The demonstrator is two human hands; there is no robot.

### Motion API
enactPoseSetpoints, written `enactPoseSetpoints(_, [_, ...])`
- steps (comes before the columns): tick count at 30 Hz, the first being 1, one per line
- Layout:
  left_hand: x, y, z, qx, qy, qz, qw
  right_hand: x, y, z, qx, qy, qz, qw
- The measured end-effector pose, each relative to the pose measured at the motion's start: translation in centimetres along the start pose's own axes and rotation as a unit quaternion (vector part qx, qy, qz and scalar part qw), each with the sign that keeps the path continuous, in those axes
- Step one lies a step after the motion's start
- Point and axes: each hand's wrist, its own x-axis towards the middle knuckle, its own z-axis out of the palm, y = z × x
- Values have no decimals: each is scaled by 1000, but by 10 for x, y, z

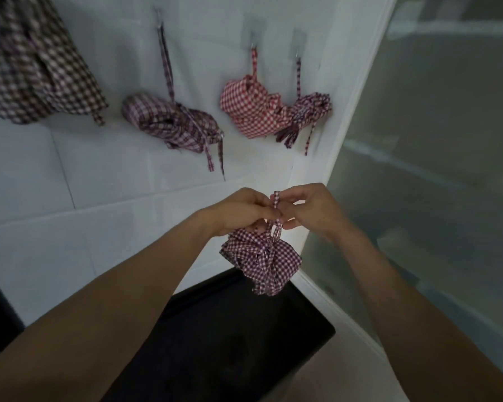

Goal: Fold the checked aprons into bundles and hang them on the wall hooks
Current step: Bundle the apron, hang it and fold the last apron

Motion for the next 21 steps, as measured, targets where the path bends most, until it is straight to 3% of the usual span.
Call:
enactPoseSetpoints(6, [11,72,-25,84,-18,32,996,16,-36,-32,-95,87,-12,992])
enactPoseSetpoints(10, [19,116,-42,18,-26,52,998,32,-66,-52,62,-18,-39,997])
enactPoseSetpoints(15, [33,167,-65,-8,3,56,998,53,-100,-81,134,-41,-52,989])
enactPoseSetpoints(21, [45,221,-101,43,25,88,995,90,-143,-115,214,-70,-54,973])
